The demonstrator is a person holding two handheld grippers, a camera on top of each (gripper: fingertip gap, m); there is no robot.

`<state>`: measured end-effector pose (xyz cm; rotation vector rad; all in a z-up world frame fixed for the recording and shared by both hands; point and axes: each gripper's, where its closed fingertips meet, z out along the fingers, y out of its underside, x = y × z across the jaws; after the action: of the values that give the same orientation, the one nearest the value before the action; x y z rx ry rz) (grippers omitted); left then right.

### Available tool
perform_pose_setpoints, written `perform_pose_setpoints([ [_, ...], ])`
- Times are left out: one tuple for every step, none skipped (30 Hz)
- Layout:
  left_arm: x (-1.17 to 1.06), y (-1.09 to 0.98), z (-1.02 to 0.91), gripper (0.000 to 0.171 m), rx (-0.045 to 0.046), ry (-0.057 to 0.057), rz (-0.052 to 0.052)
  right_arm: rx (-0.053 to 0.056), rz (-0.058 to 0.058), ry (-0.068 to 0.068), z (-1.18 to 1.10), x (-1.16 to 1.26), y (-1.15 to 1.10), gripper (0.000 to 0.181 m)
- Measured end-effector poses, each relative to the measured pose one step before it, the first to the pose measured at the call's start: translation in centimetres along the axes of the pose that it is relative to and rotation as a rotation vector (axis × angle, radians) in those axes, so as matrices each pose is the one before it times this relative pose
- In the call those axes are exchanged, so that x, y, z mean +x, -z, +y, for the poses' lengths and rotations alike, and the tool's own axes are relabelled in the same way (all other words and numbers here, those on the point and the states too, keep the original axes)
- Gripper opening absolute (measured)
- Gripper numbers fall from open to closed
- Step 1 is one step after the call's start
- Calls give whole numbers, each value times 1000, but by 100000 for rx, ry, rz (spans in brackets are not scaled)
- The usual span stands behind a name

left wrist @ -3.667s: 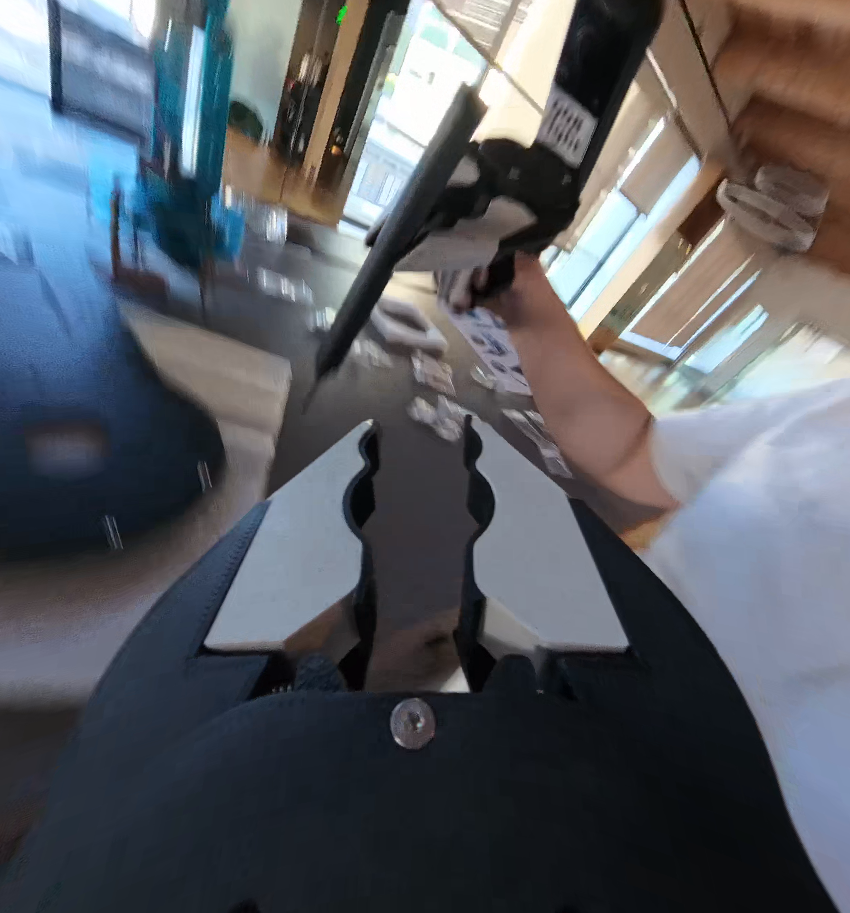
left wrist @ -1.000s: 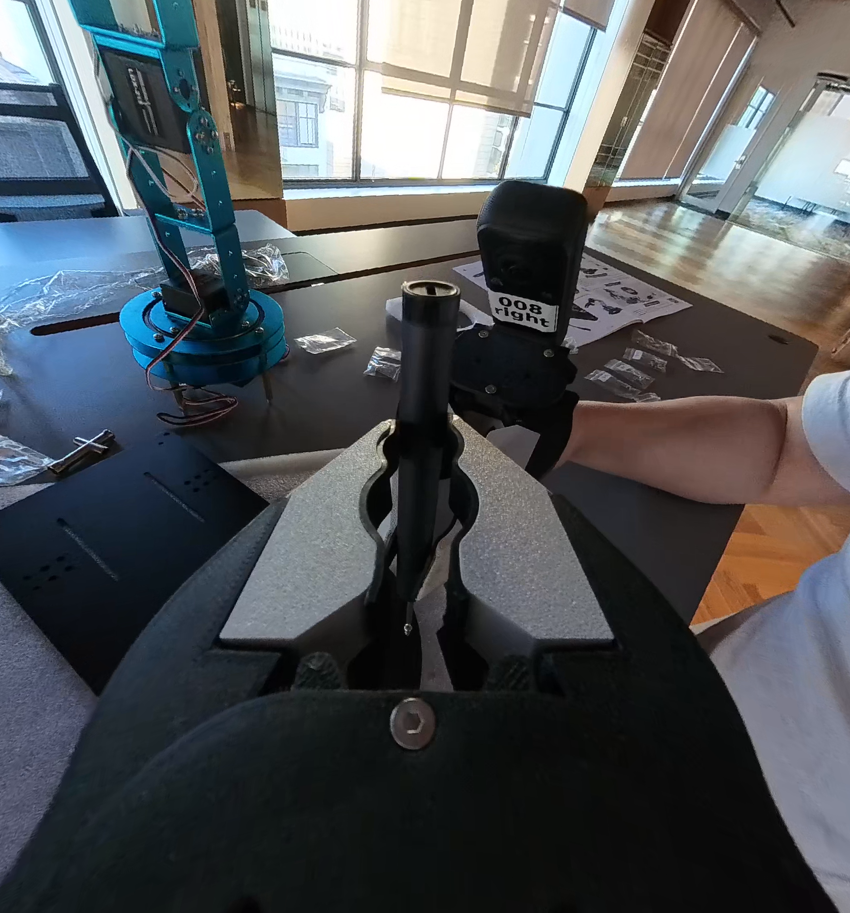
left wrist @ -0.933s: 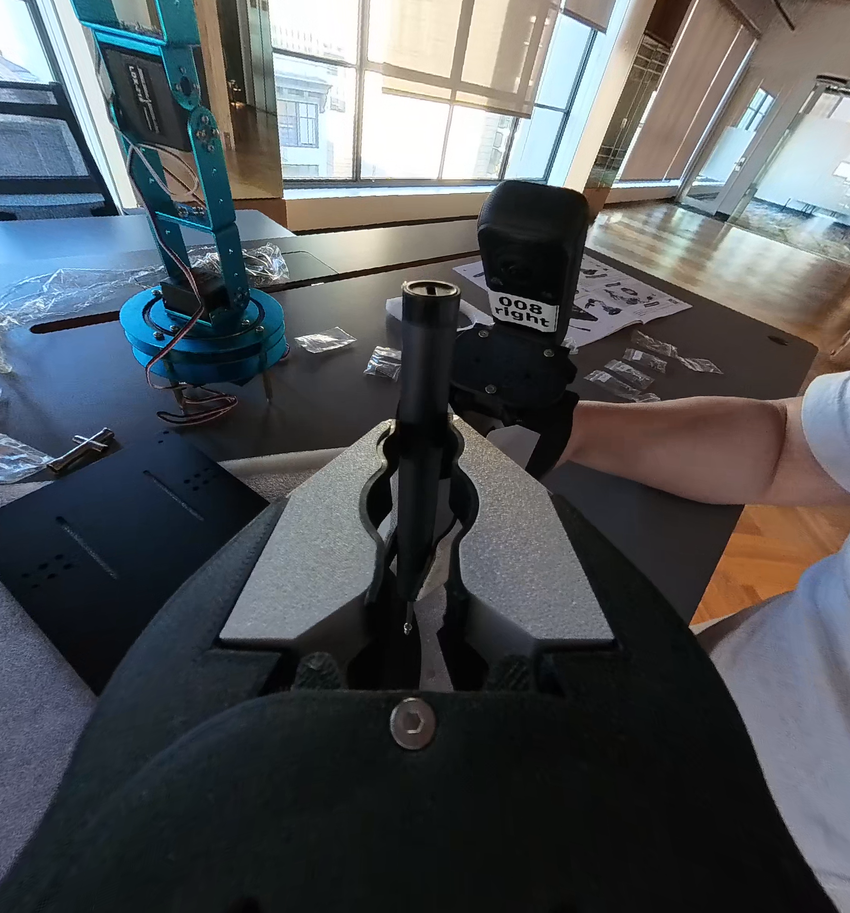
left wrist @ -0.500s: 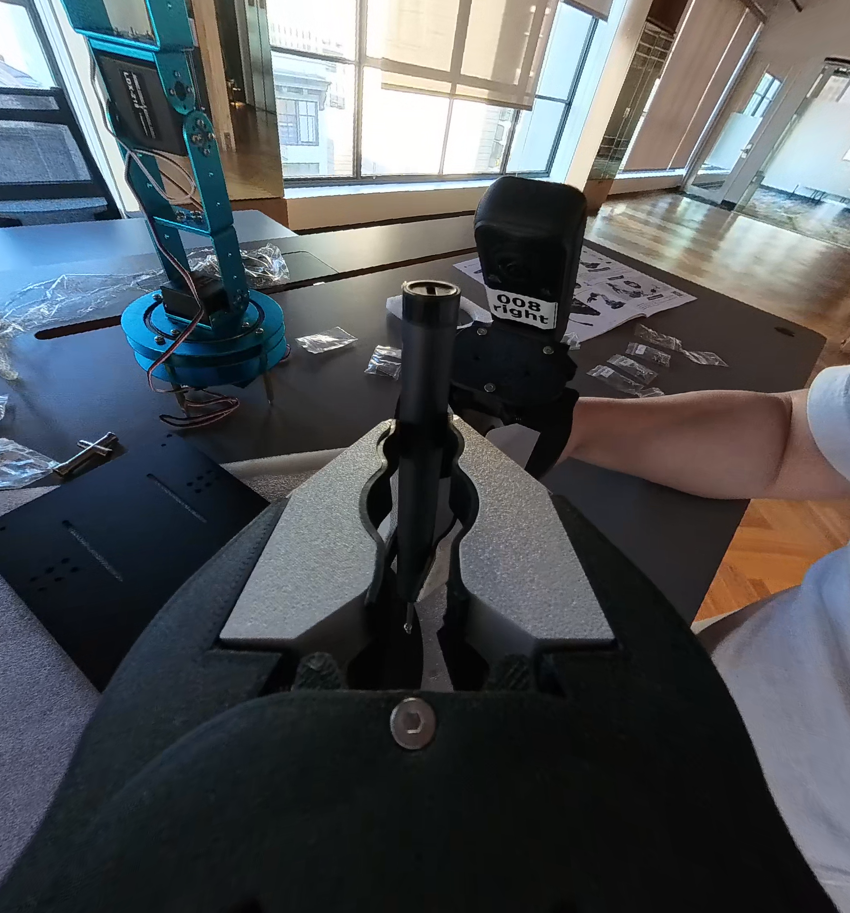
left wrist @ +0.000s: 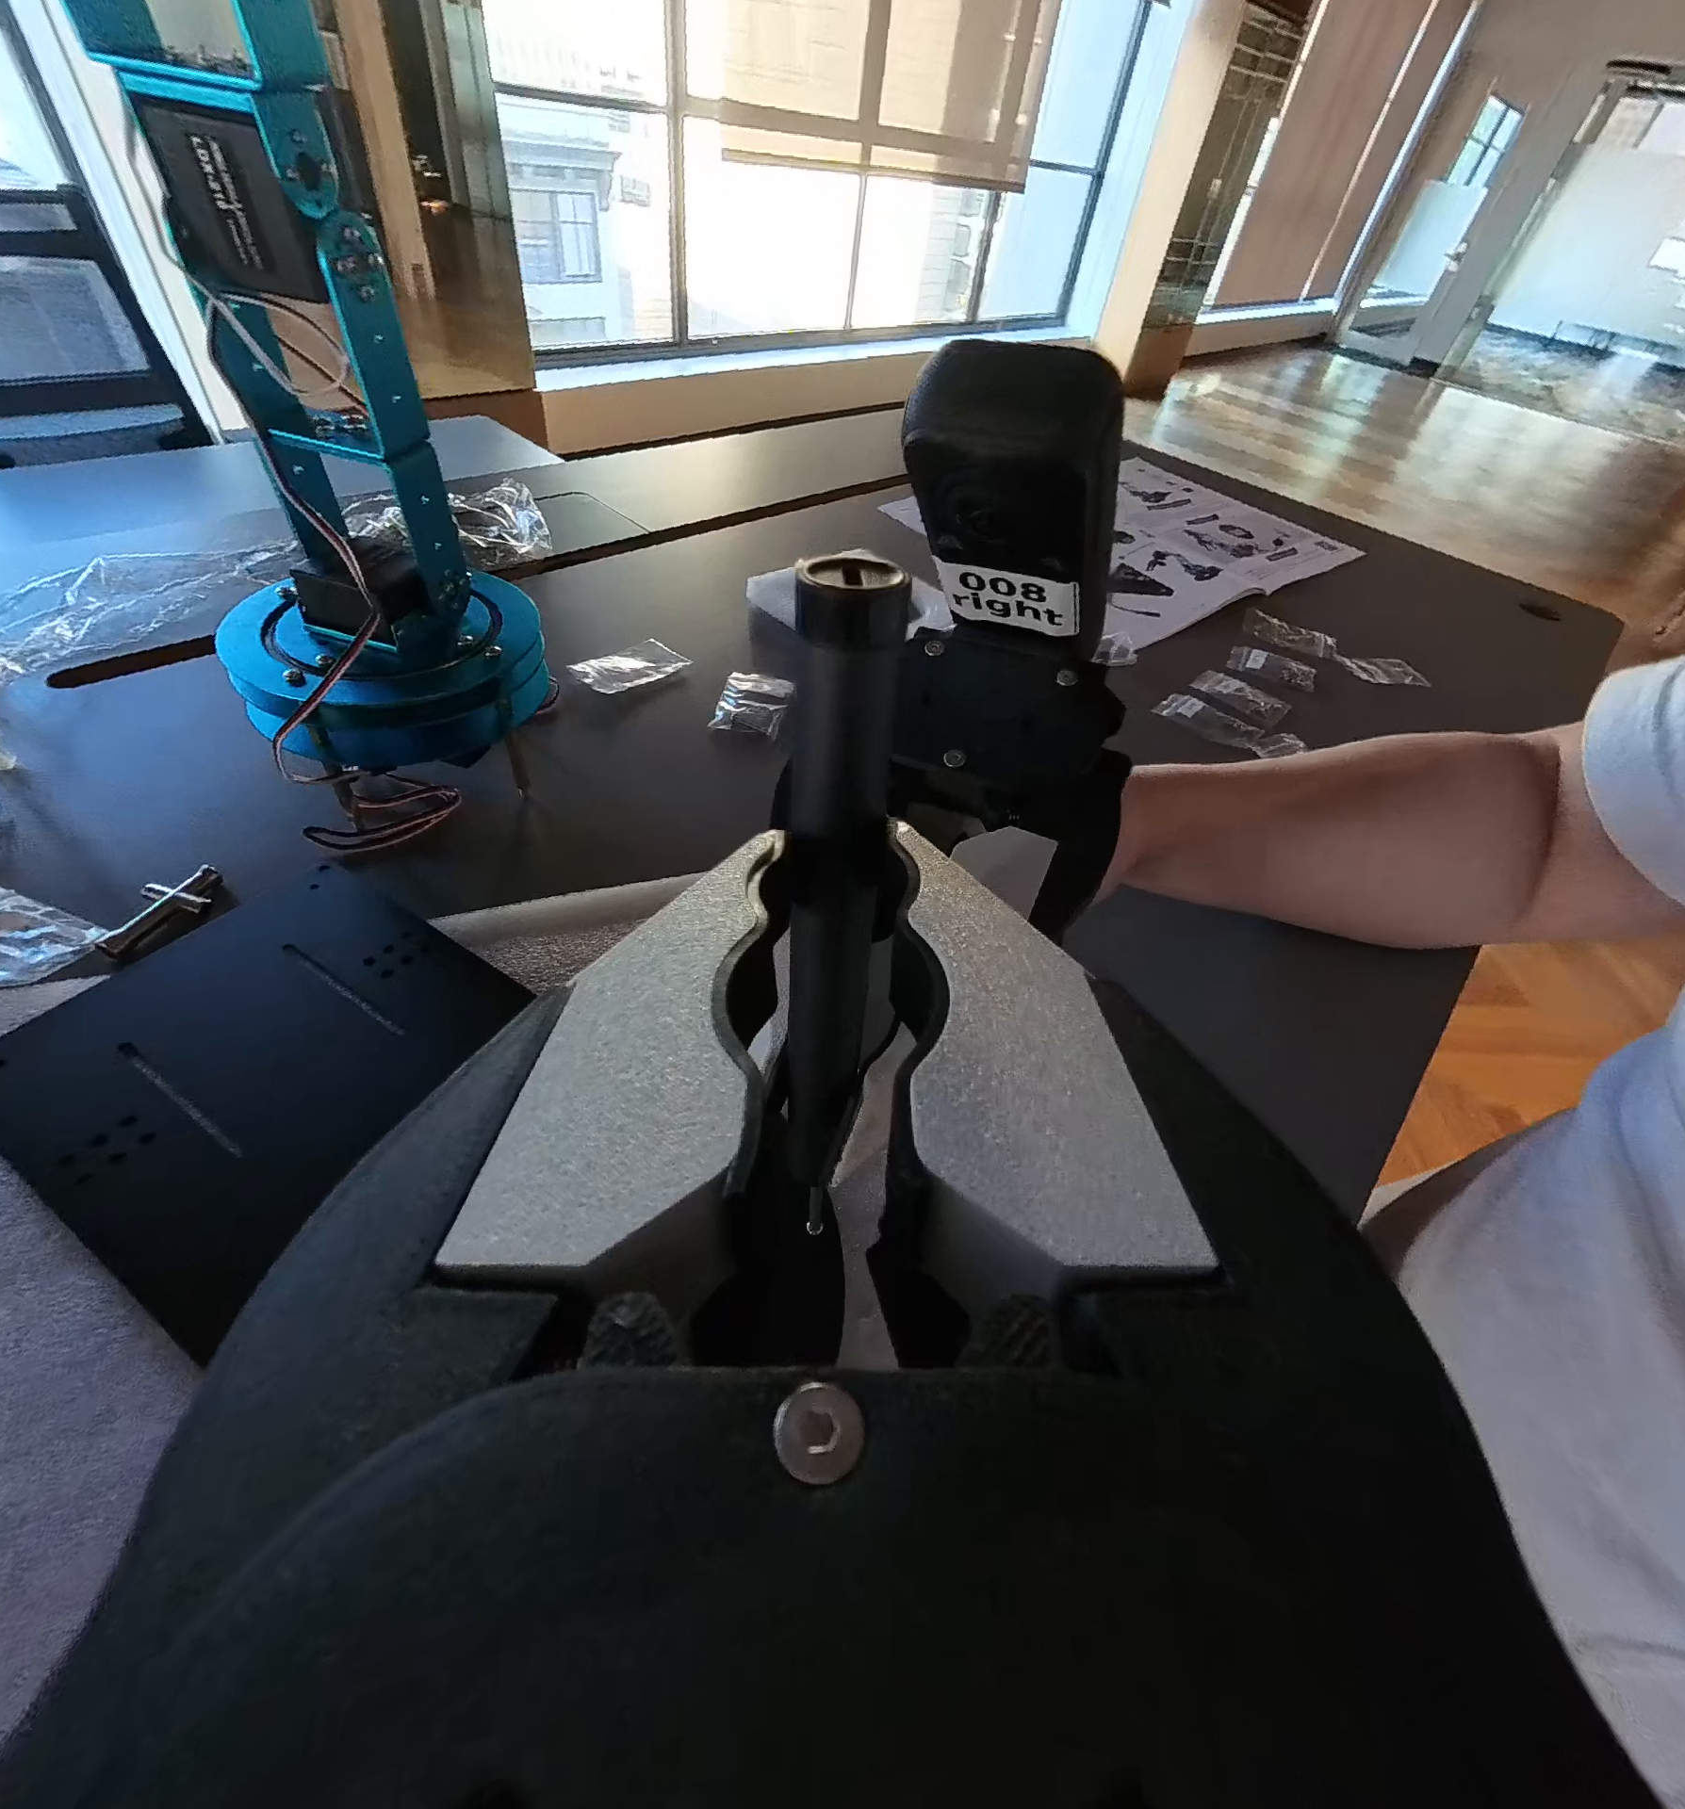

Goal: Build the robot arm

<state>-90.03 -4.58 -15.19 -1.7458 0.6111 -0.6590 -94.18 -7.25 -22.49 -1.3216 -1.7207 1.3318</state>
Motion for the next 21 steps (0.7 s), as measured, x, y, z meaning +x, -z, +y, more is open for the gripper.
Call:
perform_pose_setpoints([
  [79, 43, 14, 16, -25, -512, 1333, -355, 1014, 284, 8, -19, -4, 15],
  [145, 43, 16, 16, -78, -1083, 1830, -436, 866, -66, 35, -40, -5, 16],
  [141, 75, 38, 16, -92, -1510, 1865, -428, 773, -148, 34, -50, -1, 16],
  [75, 81, 20, 16, -81, -943, 1593, -73, 989, 149, -3, -11, -22, 15],
  [31, 110, 27, 16, -43, -230, 1305, -157, 759, 438, -12, -5, -35, 15],
  [4, 100, 13, 16, 223, 17, 887, -392, 397, 619, -16, -2, -46, 15],
  [-47, 86, 0, 16, 624, 394, 388, -564, 85, 698, 5, 1, -29, 15],
  [-40, 66, -13, 16, 927, 754, 228, -634, -296, 1000, 35, -19, 5, 16],
  [-6, 46, -12, 16, 1084, 595, 174, -602, -773, 1244, 114, -66, 82, 16],
  [-37, 47, -15, 16, 1055, 250, -182, -358, -2072, 642, 130, -205, 180, 19],
  [-61, 62, -4, 16, 817, 205, -286, 410, -2635, -548, 81, -228, 252, 24],
  [-44, 69, 1, 16, 442, 271, -115, 1086, -1545, -1136, -10, -11, 333, 25],
  [-59, 60, 4, 16, 85, 156, -178, 2296, -232, -1308, -197, 202, 383, 24],
  [-38, 41, 10, 16, -204, -18, -145, 3499, -301, -1733, -423, 177, 386, 23],
  [3, 32, 16, 16, -380, -226, 0, 3328, -941, -2035, -482, 75, 299, 20],
  [25, 4, 8, 16, -399, -424, -37, 2101, -1416, -1591, -352, -67, 180, 19],
  [74, -18, 11, 16, -353, -510, 173, 543, -951, -228, -131, -101, 69, 18],
  [137, -44, 12, 16, -313, -524, 606, -1166, -777, 1226, 151, -135, -8, 18],
  [146, -48, 4, 16, -266, -520, 671, -1535, -1155, 1315, 251, -213, -47, 19],
  [118, -43, 11, 16, -167, -524, 586, 375, -786, 529, -5, -120, 5, 20],
  [110, -21, 2, 16, -77, -450, 571, 1505, -640, -435, -157, -40, 32, 19],
])
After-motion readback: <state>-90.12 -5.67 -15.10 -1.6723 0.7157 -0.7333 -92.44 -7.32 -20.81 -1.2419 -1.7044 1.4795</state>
